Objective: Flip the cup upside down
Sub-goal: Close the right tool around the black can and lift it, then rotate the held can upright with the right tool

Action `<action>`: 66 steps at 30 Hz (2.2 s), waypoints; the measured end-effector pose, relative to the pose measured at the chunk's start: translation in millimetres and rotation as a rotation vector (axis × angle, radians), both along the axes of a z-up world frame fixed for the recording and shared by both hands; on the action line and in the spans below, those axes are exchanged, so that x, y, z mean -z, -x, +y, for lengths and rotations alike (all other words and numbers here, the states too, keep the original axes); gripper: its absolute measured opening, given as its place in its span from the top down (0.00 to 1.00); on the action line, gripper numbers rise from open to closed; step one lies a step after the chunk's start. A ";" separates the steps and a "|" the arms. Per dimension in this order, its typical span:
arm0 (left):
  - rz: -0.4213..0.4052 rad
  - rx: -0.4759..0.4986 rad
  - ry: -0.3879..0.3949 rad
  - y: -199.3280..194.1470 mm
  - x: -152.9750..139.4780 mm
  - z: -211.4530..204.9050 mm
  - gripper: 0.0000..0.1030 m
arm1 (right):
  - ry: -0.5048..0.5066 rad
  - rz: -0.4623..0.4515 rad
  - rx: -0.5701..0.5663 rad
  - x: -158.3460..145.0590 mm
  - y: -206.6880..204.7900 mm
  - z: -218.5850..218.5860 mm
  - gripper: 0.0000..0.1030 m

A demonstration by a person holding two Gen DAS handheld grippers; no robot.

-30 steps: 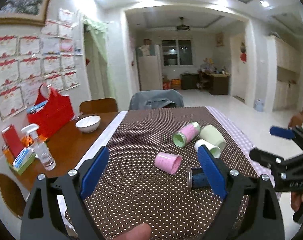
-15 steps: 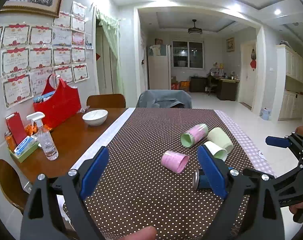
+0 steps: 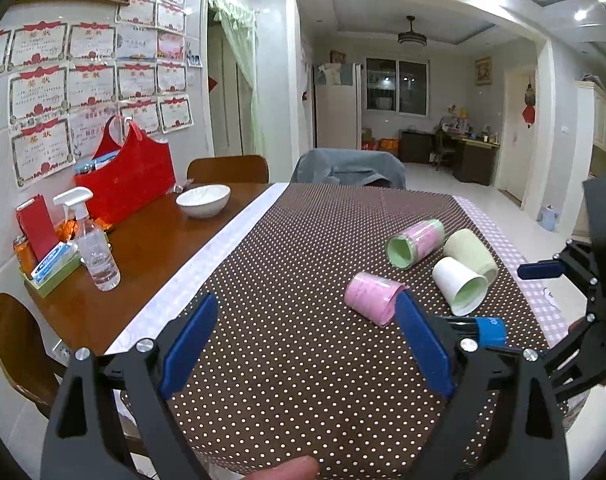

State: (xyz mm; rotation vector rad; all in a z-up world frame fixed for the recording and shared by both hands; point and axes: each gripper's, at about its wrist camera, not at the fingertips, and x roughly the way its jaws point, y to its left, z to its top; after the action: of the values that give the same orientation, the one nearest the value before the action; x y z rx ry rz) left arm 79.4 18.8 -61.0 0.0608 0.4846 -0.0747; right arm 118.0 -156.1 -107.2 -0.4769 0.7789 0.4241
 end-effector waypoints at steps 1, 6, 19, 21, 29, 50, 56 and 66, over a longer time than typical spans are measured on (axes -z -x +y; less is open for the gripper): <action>0.005 -0.004 0.000 -2.1 2.1 0.4 0.14 | 0.014 0.020 -0.020 3.1 -4.8 0.3 0.06; 0.029 -0.026 -0.001 -12.4 10.6 1.9 0.14 | 0.099 0.124 -0.122 17.7 -29.6 2.8 0.06; 0.097 -0.044 0.008 -37.2 35.1 3.0 0.14 | 0.367 0.277 -0.319 57.6 -63.2 32.5 0.06; 0.110 -0.045 0.015 -40.9 39.0 4.9 0.14 | 0.391 0.302 -0.327 64.6 -67.1 33.8 0.12; 0.149 -0.028 0.028 -47.3 52.5 3.6 0.14 | 0.465 0.395 -0.362 92.1 -75.6 40.3 0.23; 0.091 0.076 -0.019 -21.3 38.6 -18.6 0.14 | -0.184 0.320 0.085 39.9 -78.3 -63.6 0.37; 0.067 0.086 -0.027 -8.4 32.4 -20.5 0.14 | -0.457 0.183 0.228 22.5 -56.6 -75.3 0.36; 0.039 0.081 -0.029 12.3 28.5 -10.5 0.14 | -0.543 -0.111 0.379 34.3 -36.4 -44.7 0.36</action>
State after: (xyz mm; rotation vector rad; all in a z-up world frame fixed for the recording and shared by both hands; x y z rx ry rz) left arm 67.1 8.3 -89.4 0.1078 0.5218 -0.1487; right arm 154.4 -200.8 -141.5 0.1549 0.5966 0.2359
